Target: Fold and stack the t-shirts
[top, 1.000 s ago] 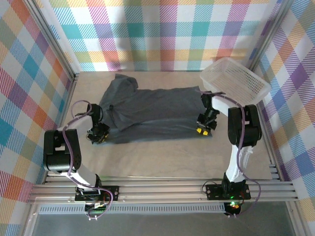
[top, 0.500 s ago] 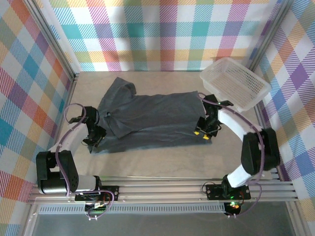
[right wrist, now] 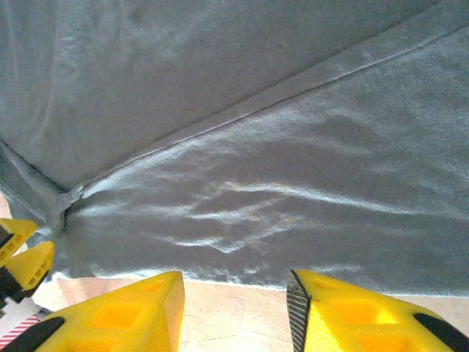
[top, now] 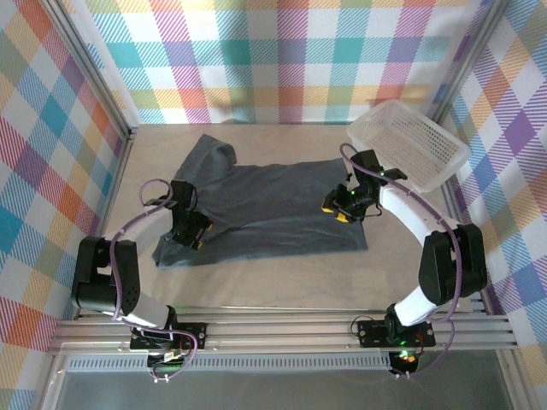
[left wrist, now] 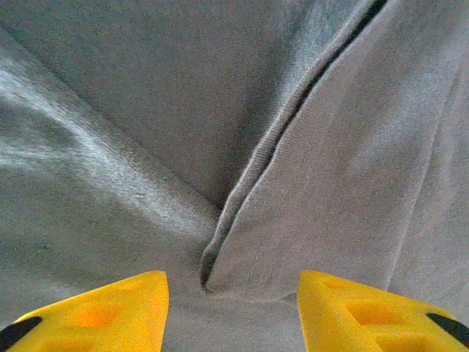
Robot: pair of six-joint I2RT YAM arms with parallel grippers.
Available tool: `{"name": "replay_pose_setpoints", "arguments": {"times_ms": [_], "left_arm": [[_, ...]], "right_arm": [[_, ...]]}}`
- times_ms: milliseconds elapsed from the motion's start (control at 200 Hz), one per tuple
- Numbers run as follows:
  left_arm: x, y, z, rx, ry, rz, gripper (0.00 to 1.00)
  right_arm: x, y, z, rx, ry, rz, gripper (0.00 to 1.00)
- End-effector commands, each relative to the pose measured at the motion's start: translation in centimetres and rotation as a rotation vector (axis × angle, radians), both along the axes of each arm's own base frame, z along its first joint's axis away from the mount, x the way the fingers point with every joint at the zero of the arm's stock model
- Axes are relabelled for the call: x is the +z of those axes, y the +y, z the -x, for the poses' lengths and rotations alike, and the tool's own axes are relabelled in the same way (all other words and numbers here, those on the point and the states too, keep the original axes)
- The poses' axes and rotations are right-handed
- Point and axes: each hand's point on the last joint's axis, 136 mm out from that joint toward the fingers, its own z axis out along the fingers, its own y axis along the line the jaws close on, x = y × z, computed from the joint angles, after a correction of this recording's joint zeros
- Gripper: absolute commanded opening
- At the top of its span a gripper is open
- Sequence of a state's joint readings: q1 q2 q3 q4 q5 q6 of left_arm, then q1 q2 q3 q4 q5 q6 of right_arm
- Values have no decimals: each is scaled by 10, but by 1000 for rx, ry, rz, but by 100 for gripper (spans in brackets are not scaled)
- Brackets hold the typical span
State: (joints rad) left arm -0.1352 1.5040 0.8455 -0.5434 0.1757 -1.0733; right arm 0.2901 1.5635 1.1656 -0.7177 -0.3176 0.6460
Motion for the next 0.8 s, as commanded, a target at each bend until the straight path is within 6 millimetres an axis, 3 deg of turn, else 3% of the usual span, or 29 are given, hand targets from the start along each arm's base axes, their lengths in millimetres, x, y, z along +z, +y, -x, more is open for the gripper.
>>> {"name": "replay_pose_setpoints", "arguments": {"times_ms": [0,225,520,800], "left_arm": [[-9,-10,1,22,21,33,50],[-13,-17,-9,18,20,24,41],[1,-17,-23,-23,-26,-20,1],[19,-38,-59,-188,-59,-94,0]], "right_arm": [[15,12,-7,25,-33,-51,43],[16,13,-6,22,-31,-58,43],[16,11,-4,18,-27,-45,43],[17,11,-4,21,-23,-47,42]]}}
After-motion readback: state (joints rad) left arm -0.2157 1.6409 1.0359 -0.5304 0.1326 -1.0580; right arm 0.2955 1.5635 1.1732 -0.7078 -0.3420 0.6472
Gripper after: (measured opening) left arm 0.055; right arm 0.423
